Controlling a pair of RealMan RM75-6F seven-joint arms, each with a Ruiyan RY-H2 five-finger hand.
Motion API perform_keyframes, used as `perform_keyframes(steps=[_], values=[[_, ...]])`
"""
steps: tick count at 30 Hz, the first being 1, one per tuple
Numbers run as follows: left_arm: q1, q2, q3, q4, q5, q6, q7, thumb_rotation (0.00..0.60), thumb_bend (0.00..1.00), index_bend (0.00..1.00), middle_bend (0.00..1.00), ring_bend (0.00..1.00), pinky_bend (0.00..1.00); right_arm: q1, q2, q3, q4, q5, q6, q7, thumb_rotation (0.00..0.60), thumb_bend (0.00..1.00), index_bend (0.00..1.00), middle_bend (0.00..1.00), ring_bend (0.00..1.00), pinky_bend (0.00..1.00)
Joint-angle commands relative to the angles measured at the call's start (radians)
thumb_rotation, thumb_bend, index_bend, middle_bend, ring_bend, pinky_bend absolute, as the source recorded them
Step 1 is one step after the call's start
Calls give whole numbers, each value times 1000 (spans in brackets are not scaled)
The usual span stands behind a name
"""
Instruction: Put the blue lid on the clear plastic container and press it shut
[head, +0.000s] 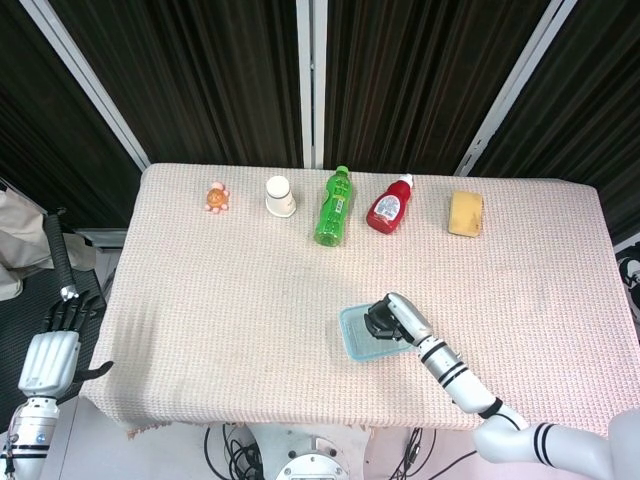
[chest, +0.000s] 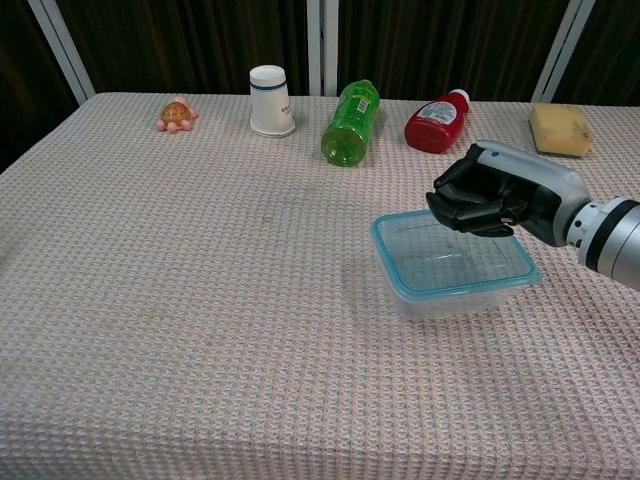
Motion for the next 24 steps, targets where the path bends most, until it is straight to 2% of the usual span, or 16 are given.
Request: perform_keyframes(steps=[1,5,10,15,18,24], values=[[-2,0,0,0,2,0,0,600,56,80,5,0,0,-9,25,11,-29,-2,10,57,600,678,1000,931,915,974],[-3,0,-1,-2,2,-2,1,600,56,80,4,0,0,-7,46,32,-47,8,-11,242,600,685,1000,932,922,975],[-3,2,-1,-5,-1,-4,1,600,56,79,5,0,0,4,50,55,-28,1,-47,568,600,721,1000,960,983,998],[-5,3,0,-9,0,-5,6,600,56,79,5,0,0,31,42,46,24,-47,-84,822,600,755,1000,1000,1000,1000],[-4,4,0,-11,-4,-6,6,600,56,79,5,0,0,49,34,28,65,-75,-100,920,600,776,1000,1000,1000,1000],[-6,6,0,-12,-3,-8,6,600,55,79,4,0,0,70,11,-4,128,-114,-96,1028,600,814,1000,1000,1000,1000]])
